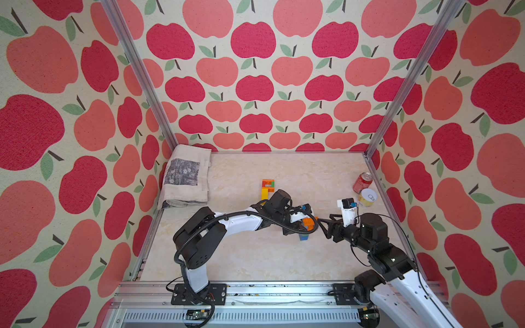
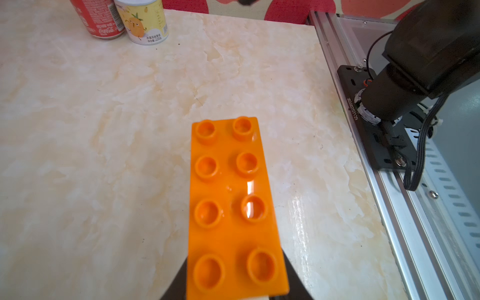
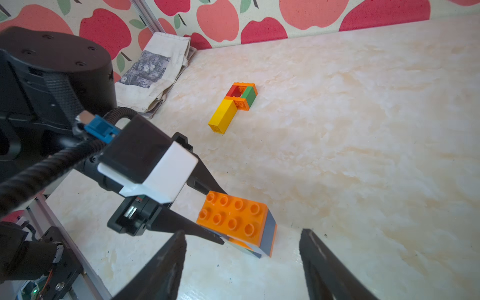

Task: Assemble the letter p with lego
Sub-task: Pick up the lego brick from the center of the board.

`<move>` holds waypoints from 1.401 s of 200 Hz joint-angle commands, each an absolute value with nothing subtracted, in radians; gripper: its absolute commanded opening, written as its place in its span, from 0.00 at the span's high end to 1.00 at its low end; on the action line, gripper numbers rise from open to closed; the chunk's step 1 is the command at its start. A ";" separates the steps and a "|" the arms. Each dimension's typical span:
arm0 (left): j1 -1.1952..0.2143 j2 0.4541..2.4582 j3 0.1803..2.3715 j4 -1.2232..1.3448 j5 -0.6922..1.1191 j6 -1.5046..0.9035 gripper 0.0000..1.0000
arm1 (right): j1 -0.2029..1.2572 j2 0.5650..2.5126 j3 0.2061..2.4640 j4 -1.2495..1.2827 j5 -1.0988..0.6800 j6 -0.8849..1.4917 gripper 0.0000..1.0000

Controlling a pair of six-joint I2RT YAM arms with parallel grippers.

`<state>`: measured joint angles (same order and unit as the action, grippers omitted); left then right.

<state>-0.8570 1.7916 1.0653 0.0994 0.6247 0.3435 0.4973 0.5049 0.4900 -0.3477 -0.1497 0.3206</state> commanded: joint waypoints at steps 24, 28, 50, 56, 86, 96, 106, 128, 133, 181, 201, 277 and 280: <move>-0.772 1.786 1.048 0.256 0.590 -0.016 0.73 | 0.503 0.535 0.373 -0.177 -0.160 0.288 0.35; -0.765 1.782 1.042 0.272 0.585 -0.057 0.73 | 0.504 0.543 0.363 -0.155 -0.166 0.287 0.36; -0.734 1.754 1.017 0.329 0.541 -0.232 0.72 | 0.528 0.597 0.318 -0.024 -0.154 0.283 0.39; -0.730 1.746 1.014 0.327 0.523 -0.272 0.72 | 0.536 0.617 0.314 0.001 -0.141 0.281 0.39; -0.727 1.715 1.006 0.300 0.468 -0.410 0.72 | 0.592 0.738 0.321 0.119 -0.086 0.219 0.40; -0.726 1.708 0.995 0.311 0.472 -0.460 0.72 | 0.608 0.780 0.324 0.160 -0.082 0.199 0.41; -0.726 1.702 0.987 0.324 0.477 -0.500 0.72 | 0.622 0.821 0.331 0.192 -0.093 0.179 0.41; -0.727 1.691 0.975 0.341 0.503 -0.557 0.72 | 0.654 0.910 0.361 0.219 -0.107 0.138 0.44; -0.728 1.688 0.972 0.341 0.503 -0.565 0.72 | 0.661 0.923 0.367 0.221 -0.104 0.131 0.44; -0.730 1.656 0.950 0.329 0.525 -0.589 0.72 | 0.676 0.993 0.380 0.263 -0.084 0.084 0.45; -0.731 1.644 0.940 0.336 0.541 -0.598 0.72 | 0.677 1.018 0.391 0.267 -0.100 0.070 0.48; -0.735 1.629 0.933 0.328 0.590 -0.598 0.72 | 0.680 1.068 0.422 0.272 -0.171 0.049 0.61; -0.735 1.627 0.932 0.328 0.591 -0.598 0.72 | 0.680 1.069 0.423 0.273 -0.172 0.049 0.61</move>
